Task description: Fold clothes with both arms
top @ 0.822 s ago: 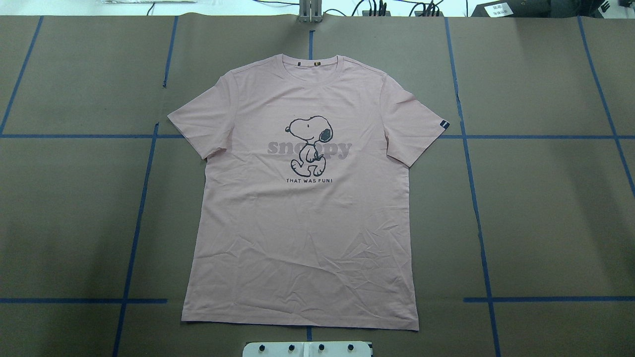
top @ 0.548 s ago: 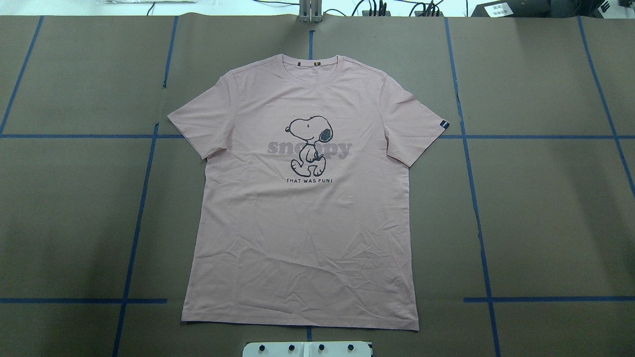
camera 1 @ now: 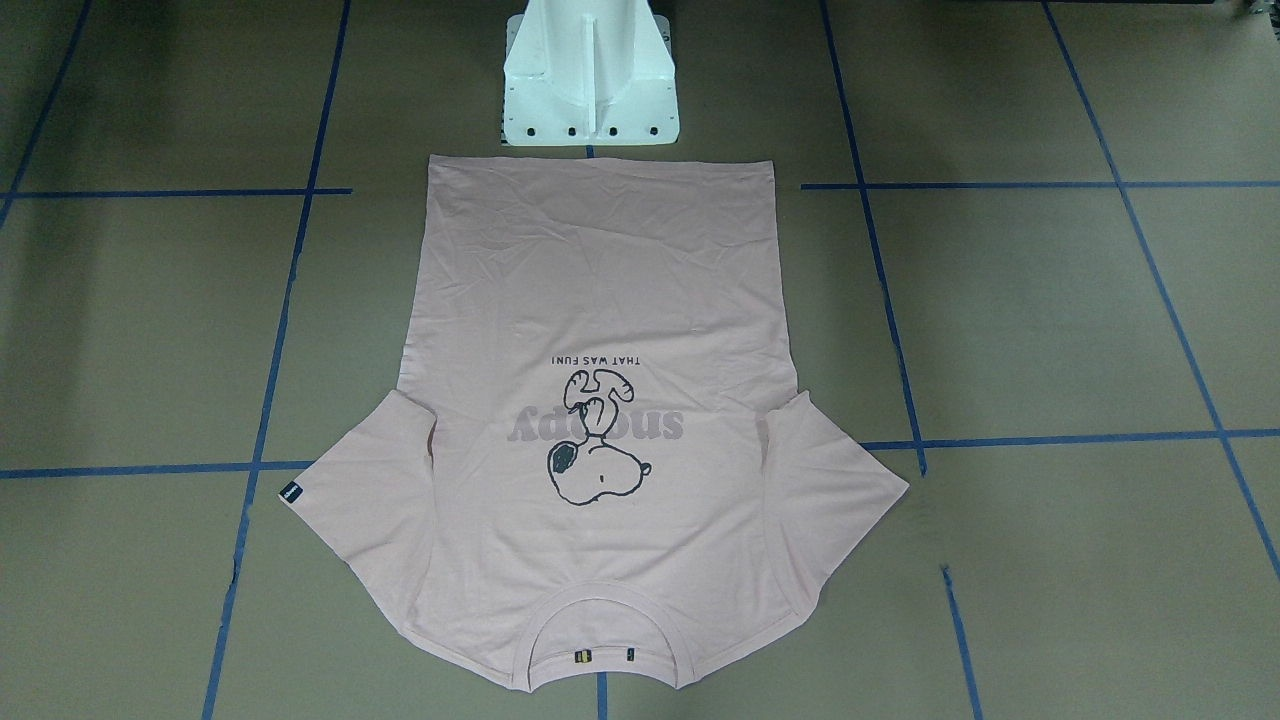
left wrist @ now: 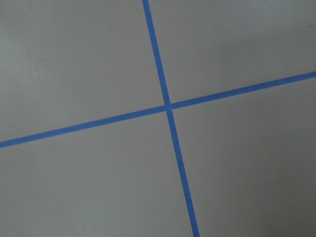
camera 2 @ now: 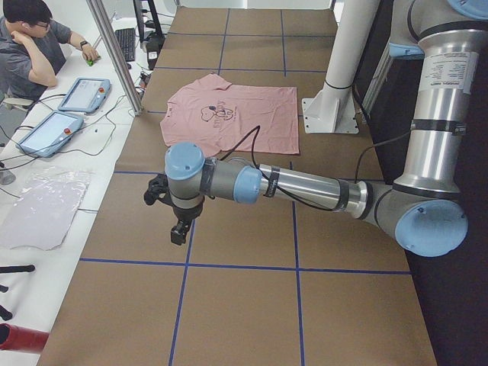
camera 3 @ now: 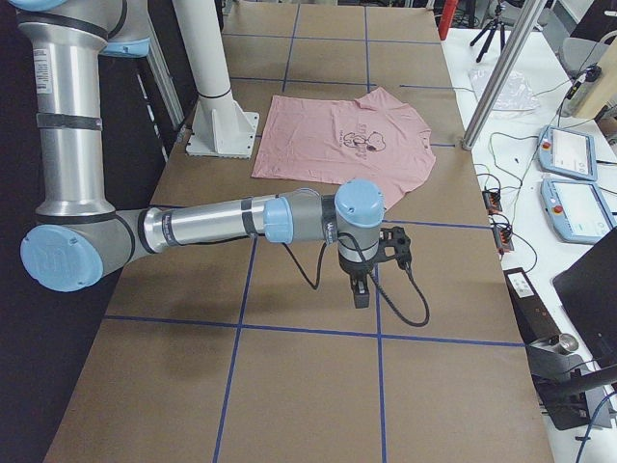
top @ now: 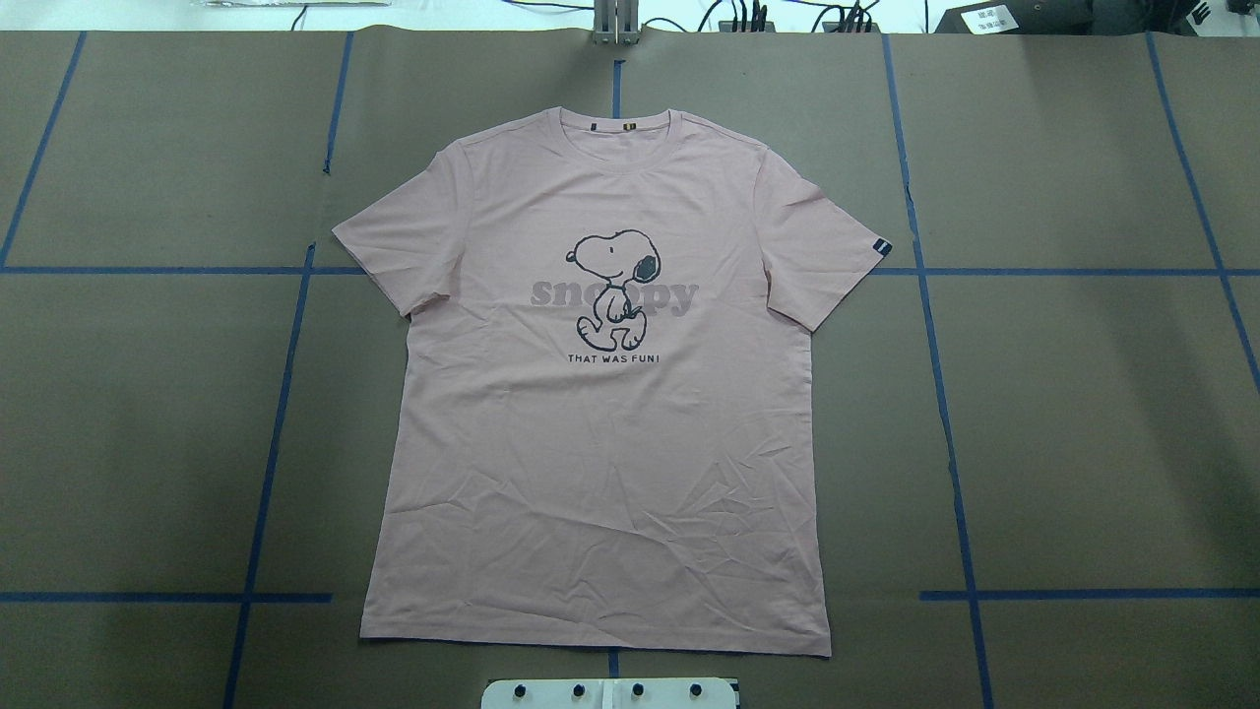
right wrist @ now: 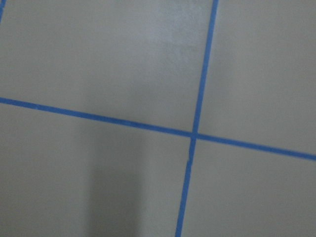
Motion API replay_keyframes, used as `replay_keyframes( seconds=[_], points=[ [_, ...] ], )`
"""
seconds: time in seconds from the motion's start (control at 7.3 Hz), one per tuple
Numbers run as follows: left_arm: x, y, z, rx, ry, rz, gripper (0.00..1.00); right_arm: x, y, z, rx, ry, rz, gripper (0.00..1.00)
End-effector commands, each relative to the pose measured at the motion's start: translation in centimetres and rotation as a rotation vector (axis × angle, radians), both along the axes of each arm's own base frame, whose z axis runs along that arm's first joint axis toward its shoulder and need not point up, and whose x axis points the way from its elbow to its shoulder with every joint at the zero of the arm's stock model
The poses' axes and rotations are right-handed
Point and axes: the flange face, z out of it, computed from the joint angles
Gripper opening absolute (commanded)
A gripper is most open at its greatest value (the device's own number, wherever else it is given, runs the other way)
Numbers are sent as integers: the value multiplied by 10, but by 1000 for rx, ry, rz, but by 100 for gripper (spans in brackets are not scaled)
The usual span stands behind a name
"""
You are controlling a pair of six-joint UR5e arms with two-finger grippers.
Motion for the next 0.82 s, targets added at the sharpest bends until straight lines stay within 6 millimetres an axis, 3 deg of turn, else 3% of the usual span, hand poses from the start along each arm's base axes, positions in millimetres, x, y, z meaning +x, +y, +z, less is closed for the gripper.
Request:
replay_keyframes(
  seconds=[0.0, 0.14, 0.27, 0.41, 0.55, 0.68],
  points=[
    [41, -19, -56, 223, 82, 89, 100, -51, -39, -8, 136, -89, -19, 100],
    [51, -20, -63, 254, 102, 57, 100, -88, -76, -49, 66, -139, 42, 100],
    [60, -33, -88, 299, 127, 29, 100, -133, -104, -87, 18, -171, 64, 100],
    [105, -66, -95, 322, 145, 87, 100, -185, -124, -127, 61, -155, 32, 100],
    [159, -77, -75, 265, 150, 161, 100, -229, -131, -148, 101, -108, 26, 100],
    [204, -95, -75, 199, 121, 130, 100, -270, -127, -162, 118, -111, 31, 100]
  ],
)
